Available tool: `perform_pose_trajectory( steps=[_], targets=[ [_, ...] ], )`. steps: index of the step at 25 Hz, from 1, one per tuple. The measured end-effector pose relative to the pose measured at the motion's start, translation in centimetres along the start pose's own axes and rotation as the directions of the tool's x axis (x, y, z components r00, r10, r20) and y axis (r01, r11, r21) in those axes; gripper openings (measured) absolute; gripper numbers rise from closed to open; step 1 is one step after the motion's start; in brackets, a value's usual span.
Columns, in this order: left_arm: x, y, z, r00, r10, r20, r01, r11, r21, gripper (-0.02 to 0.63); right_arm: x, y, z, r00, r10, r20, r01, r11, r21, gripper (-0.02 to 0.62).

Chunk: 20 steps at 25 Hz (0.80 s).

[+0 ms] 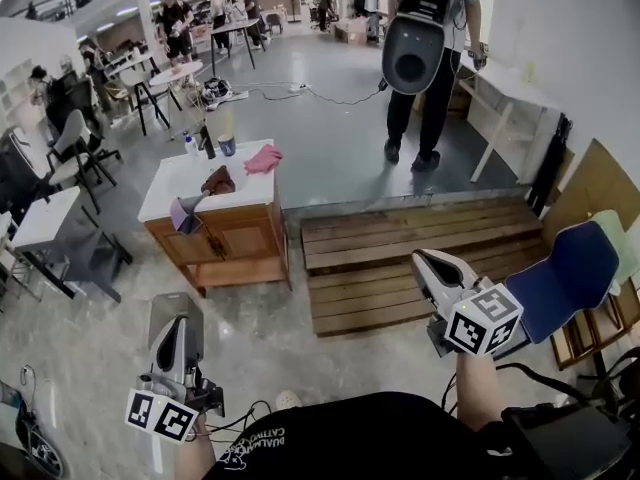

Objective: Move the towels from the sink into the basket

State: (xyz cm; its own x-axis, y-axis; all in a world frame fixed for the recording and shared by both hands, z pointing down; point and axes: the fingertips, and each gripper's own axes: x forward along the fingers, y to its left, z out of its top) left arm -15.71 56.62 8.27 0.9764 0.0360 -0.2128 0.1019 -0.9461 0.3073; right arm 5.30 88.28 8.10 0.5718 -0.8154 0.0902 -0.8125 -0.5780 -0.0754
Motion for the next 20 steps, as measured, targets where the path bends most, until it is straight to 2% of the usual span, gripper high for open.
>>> perform_pose_trajectory(
  steps=[5, 10, 15, 20],
  targets=[
    [2.3, 6.0, 2.3, 1.000, -0.018, 0.007, 0.018, 0.999, 0.031, 0.002, 5.8, 1.9, 2.1, 0.999, 0.004, 0.050, -0.005, 1.000, 0.030, 0.005],
    [3.9, 12.6, 3.8, 0.997, -0.027, -0.069, 0.031, 0.998, 0.058, 0.002, 13.3, 4.7, 3.7, 0.996, 0.012, 0.090, -0.019, 0.997, 0.078, 0.005],
    [4.5, 17.5, 4.6, 0.995, -0.029, -0.100, 0.034, 0.998, 0.046, 0.002, 19.2, 7.6, 3.1, 0.999, 0.030, 0.046, -0.033, 0.997, 0.070, 0.005],
    [4.3, 21.6, 4.8, 0.995, -0.018, -0.097, 0.021, 0.999, 0.026, 0.002, 22.8, 9.5, 1.9, 0.999, 0.041, 0.021, -0.043, 0.996, 0.084, 0.005]
  ],
)
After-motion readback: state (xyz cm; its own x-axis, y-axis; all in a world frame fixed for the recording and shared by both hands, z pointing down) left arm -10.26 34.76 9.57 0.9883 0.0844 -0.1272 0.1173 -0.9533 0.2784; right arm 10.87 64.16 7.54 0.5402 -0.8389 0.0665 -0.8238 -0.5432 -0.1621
